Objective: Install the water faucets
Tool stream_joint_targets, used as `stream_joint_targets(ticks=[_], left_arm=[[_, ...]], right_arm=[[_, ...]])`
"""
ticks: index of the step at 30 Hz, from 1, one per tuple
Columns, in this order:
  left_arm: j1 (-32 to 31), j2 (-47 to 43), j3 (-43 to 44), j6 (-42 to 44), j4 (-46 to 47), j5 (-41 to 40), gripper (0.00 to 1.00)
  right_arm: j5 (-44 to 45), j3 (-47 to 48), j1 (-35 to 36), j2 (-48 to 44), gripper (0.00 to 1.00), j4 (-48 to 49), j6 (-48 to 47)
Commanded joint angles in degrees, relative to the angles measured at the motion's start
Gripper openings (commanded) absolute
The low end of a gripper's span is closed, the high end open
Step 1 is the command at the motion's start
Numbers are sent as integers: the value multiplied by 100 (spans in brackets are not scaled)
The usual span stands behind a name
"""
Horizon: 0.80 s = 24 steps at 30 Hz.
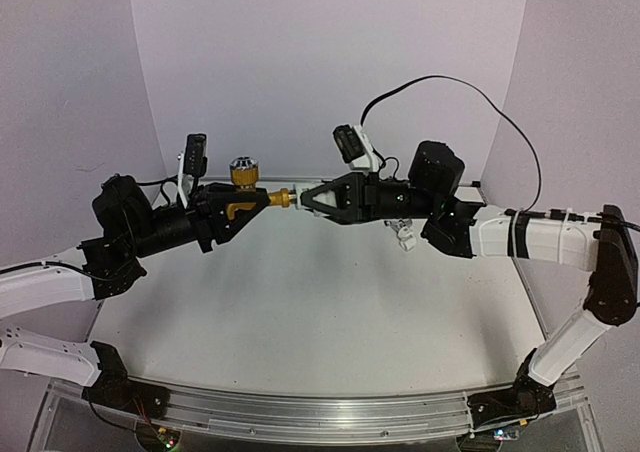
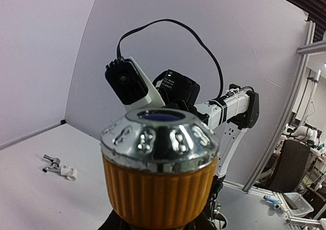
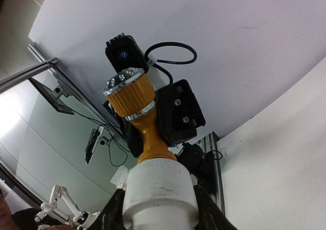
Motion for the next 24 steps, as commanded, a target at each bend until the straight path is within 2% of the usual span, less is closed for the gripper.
stream_joint_targets(ticks=[1,9,16,20,24], left_arm=[[-136,198,57,898,-34,598,0],[-141,344,132,2468,-101,972,0],[-148,589,305,4031,-276,1908,0],[-146,802,884,5528,-1517,2263,0],[-155,1023,1527,7229,-3027,1817,0]], right_arm=[[-146,407,241,238,0,433,525],[-157,508,241,346,0,533,917],[-465,761,244,679,0,1358,1963],[-618,823,244,726,0,1398,2382],[-694,875,236,794,0,1398,2854]])
